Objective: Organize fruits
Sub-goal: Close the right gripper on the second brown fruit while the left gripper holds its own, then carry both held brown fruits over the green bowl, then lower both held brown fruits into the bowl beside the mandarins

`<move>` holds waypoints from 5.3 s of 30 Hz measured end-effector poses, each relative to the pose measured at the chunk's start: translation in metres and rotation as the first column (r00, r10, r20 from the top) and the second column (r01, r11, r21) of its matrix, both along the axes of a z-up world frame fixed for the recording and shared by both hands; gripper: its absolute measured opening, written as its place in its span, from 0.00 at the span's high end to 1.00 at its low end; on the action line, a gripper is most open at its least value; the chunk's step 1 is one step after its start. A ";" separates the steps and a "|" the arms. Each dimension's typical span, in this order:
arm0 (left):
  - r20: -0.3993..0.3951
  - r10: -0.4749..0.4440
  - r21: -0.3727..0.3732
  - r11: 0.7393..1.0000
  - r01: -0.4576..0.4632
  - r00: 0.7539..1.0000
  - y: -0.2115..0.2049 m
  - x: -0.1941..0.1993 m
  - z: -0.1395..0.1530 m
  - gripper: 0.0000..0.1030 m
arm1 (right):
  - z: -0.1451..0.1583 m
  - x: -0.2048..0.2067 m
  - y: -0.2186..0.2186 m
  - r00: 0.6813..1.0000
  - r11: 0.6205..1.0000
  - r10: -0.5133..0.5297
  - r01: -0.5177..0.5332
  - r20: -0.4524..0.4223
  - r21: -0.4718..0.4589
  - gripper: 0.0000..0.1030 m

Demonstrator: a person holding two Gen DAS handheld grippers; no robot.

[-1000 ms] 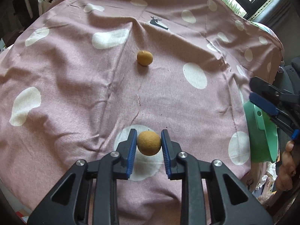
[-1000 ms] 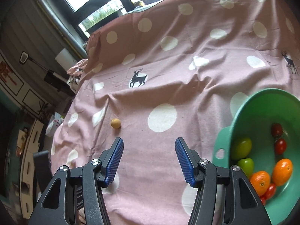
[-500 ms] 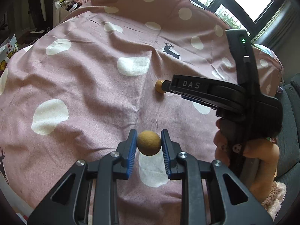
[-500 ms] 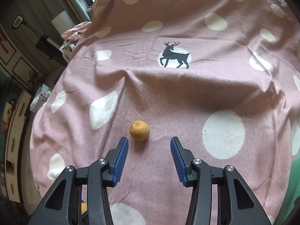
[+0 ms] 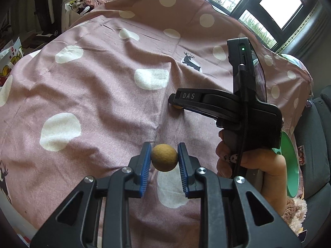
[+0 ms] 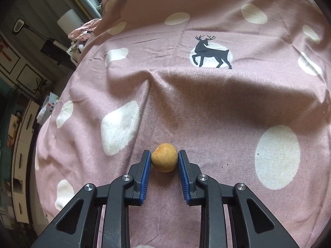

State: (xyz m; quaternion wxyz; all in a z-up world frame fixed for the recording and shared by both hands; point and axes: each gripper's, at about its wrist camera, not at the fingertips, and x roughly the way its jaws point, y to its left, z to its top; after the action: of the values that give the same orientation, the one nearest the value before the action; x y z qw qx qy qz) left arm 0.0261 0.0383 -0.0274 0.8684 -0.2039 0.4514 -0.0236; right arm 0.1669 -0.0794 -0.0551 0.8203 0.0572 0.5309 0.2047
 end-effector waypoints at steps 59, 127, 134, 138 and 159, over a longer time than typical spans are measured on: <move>0.298 -0.216 0.272 0.953 0.134 0.930 -0.138 -0.037 0.082 0.75 | 0.128 -0.164 -0.181 0.884 0.965 -0.264 0.239 0.386 0.112 0.73; 0.001 -0.550 0.219 0.815 0.536 0.835 -0.338 0.033 0.002 0.75 | 0.056 -0.134 -0.357 0.790 0.796 -0.605 0.598 0.100 0.095 0.73; -0.002 -0.556 0.213 0.812 0.543 0.831 -0.340 0.035 -0.001 0.75 | 0.053 -0.134 -0.359 0.786 0.791 -0.612 0.606 0.092 0.087 0.73; -0.005 -0.555 0.205 0.813 0.544 0.832 -0.342 0.037 -0.003 0.75 | 0.052 -0.133 -0.359 0.788 0.792 -0.610 0.605 0.087 0.081 0.73; -0.013 -0.556 0.201 0.813 0.547 0.831 -0.345 0.041 -0.008 0.74 | 0.046 -0.130 -0.356 0.800 0.804 -0.595 0.593 0.077 0.052 0.73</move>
State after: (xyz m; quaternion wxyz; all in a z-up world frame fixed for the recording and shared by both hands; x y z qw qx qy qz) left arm 0.0670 -0.3070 -0.0352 0.8502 0.0231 0.4708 -0.2342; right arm 0.0372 -0.4354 -0.0090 0.8652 0.2218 0.4465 -0.0534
